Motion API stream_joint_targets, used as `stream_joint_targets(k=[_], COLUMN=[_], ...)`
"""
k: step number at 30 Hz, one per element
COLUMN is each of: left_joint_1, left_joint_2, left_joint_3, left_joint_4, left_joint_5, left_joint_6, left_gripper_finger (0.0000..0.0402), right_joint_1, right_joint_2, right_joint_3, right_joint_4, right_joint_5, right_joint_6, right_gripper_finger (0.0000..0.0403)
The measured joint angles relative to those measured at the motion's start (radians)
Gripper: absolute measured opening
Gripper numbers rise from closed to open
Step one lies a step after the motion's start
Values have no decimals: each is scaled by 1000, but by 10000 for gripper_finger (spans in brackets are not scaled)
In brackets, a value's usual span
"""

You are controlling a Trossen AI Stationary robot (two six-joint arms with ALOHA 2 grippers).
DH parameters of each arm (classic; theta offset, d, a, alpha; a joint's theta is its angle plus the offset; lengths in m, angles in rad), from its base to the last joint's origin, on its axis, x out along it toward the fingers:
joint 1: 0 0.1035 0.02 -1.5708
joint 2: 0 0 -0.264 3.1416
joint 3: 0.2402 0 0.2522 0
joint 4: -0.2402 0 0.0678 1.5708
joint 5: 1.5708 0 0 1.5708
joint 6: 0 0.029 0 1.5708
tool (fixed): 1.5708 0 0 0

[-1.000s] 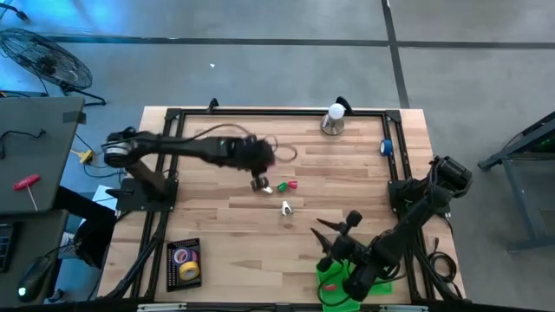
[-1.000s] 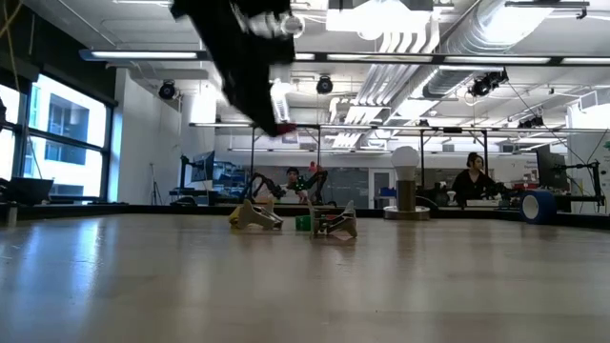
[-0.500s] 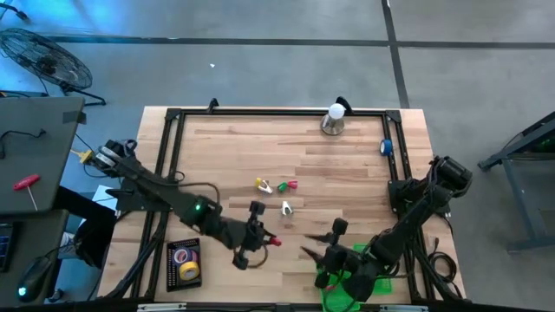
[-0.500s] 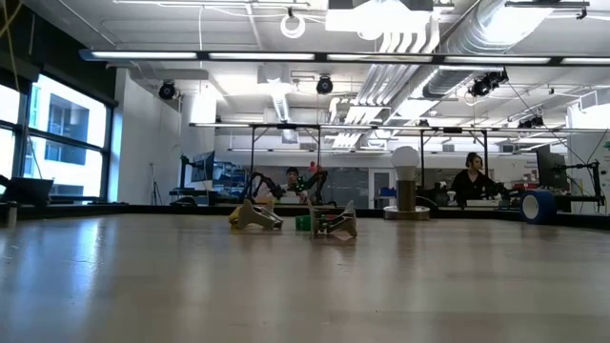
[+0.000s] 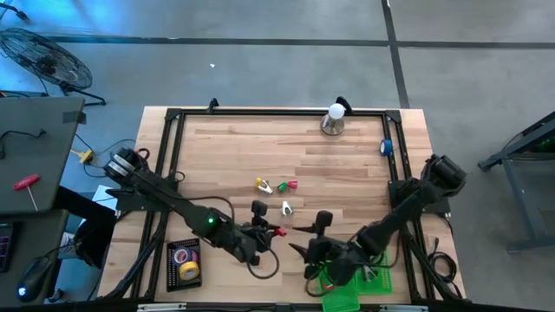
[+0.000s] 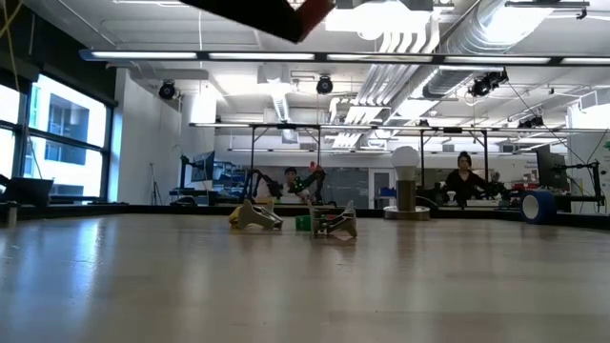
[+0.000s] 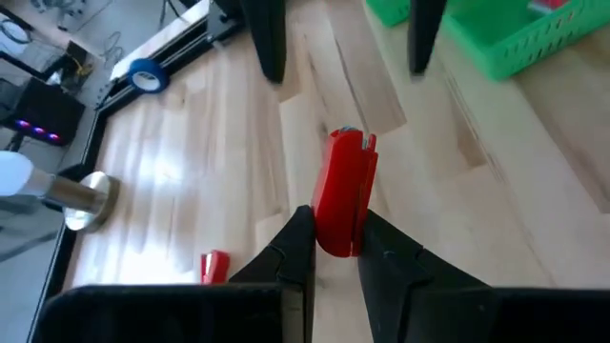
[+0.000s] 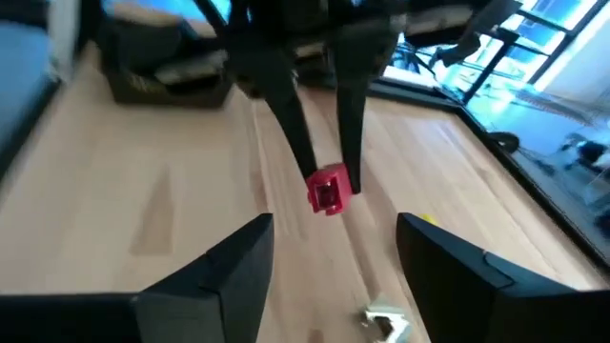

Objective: Pick and place Stapler, Stapler remover, tape
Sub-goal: Put the red stapler into the left green bin

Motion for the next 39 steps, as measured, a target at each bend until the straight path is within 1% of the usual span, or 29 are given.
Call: stream_joint_targets(k=[4, 9, 13, 21, 24, 34, 39], left_joint_1=[0, 0, 0, 0, 0, 0, 0], left_joint_2=[28, 29, 29, 29, 29, 29, 29], left_joint_3=[0, 0, 0, 0, 0, 0, 0], left_joint_4=[10, 22, 40, 44, 43, 42, 42], left_joint_5=[-3, -2, -1, 5, 6, 6, 5], left_joint_6=[0, 0, 0, 0, 0, 0, 0], left_gripper_finger=[48, 48, 48, 48, 48, 48, 48], right_joint_1=[-30, -50, -53, -52, -52, -52, -52], right_joint_2=[58, 97, 98, 98, 98, 98, 98], right_joint_3=[0, 0, 0, 0, 0, 0, 0], right_joint_4=[7, 38, 43, 109, 129, 139, 142], right_joint_5=[-17, -36, -33, -28, -29, -31, -29], right_joint_6=[-41, -74, -79, -194, -206, -209, -262], right_gripper_finger=[214, 216, 216, 217, 216, 200, 189])
